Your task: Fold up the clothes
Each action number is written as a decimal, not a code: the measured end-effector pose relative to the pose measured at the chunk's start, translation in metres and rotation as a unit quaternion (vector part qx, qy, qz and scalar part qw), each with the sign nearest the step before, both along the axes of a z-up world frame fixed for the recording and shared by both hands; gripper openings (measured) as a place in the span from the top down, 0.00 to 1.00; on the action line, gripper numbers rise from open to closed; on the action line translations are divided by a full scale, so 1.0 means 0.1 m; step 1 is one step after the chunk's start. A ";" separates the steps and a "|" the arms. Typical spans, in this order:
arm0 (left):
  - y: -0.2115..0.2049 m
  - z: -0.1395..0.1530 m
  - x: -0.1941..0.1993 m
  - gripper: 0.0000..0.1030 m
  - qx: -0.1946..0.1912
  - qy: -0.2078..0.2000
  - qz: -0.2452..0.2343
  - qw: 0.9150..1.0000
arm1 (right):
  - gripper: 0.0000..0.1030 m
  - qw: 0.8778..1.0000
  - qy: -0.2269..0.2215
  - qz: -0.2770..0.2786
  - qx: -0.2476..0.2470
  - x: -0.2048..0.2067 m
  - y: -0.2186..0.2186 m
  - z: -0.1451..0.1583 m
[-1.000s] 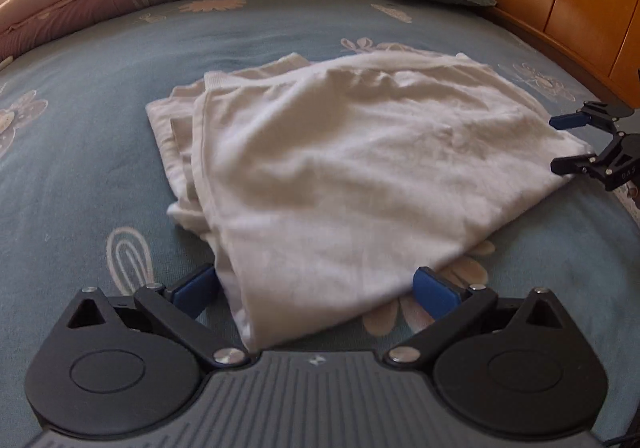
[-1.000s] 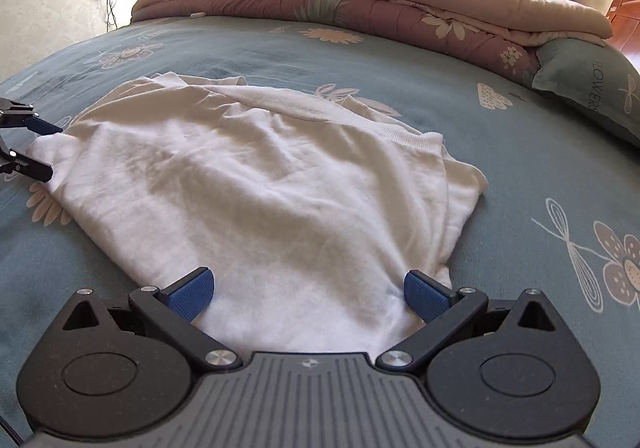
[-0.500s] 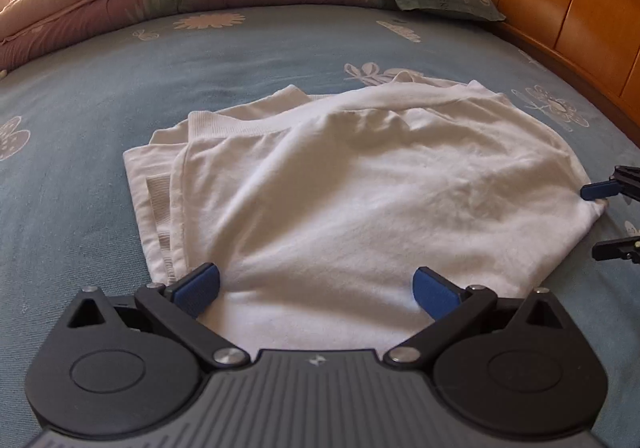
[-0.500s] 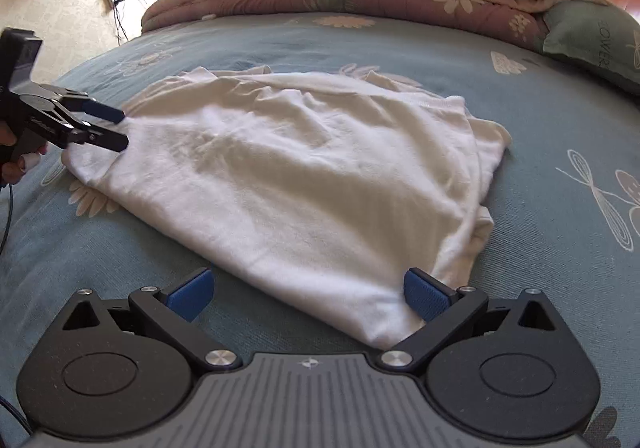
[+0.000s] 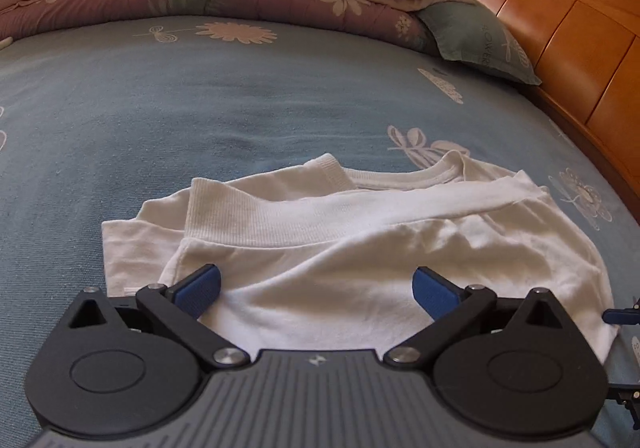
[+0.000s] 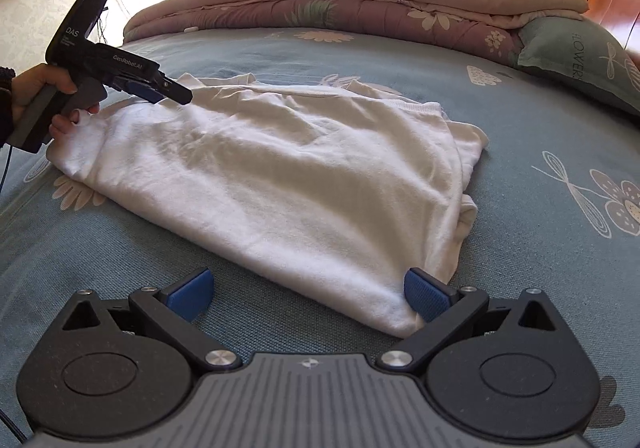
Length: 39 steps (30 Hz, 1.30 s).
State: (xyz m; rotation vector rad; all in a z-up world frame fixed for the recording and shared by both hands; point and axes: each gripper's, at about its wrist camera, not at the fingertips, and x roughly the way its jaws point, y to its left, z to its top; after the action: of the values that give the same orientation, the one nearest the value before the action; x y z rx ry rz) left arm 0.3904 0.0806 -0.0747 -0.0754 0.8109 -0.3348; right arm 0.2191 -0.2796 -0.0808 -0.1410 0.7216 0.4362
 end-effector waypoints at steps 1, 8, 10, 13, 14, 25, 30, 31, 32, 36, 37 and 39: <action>0.00 0.03 -0.02 0.01 0.013 -0.002 0.006 1.000 | 0.00 1.000 0.001 0.001 0.000 0.01 0.00 0.00; 0.01 0.28 -0.38 0.01 0.085 -0.042 -0.012 0.995 | 0.00 1.000 -0.002 -0.006 -0.006 0.01 0.03 -0.01; -0.06 0.34 -0.56 0.01 0.096 -0.045 -0.048 0.993 | 0.00 1.000 -0.004 -0.010 -0.012 0.01 0.06 -0.02; -0.26 0.37 -0.91 0.01 0.136 -0.059 -0.106 0.983 | 0.00 1.000 -0.002 -0.014 -0.015 0.03 0.07 -0.01; -0.34 0.35 -1.02 0.01 0.154 -0.064 -0.127 0.978 | 0.00 1.000 -0.002 -0.013 -0.016 0.03 0.07 -0.01; -0.85 0.21 -1.15 0.01 0.236 -0.128 -0.126 0.955 | 0.00 0.998 -0.020 -0.056 0.016 0.18 0.24 0.38; -0.71 0.01 -1.18 0.01 0.201 -0.086 -0.092 0.971 | 0.00 0.997 -0.003 -0.082 0.003 0.31 0.40 0.18; -0.66 -0.04 -1.28 0.01 0.196 -0.087 -0.092 0.972 | 0.00 0.997 -0.002 -0.077 -0.004 0.27 0.42 0.12; -0.59 -0.08 -1.34 0.00 0.189 -0.082 -0.090 0.974 | 0.00 0.997 -0.002 -0.071 -0.011 0.22 0.44 0.06; -0.27 -0.06 -1.34 0.01 0.110 -0.034 -0.050 0.992 | 0.00 0.998 0.002 -0.062 -0.005 0.15 0.44 0.10; -0.23 -0.01 -1.34 0.01 0.103 -0.035 -0.042 0.993 | 0.00 0.998 0.003 -0.060 -0.001 0.15 0.44 0.14; -0.23 0.07 -1.34 0.01 0.104 -0.055 -0.036 0.992 | 0.00 0.998 0.006 -0.058 0.006 0.13 0.43 0.20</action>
State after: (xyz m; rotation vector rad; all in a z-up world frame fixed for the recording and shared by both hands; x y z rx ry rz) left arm 0.2563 0.0573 -0.0677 0.1662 0.7365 -0.3181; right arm 0.2325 -0.2361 -0.0610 -0.0856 0.7341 0.3309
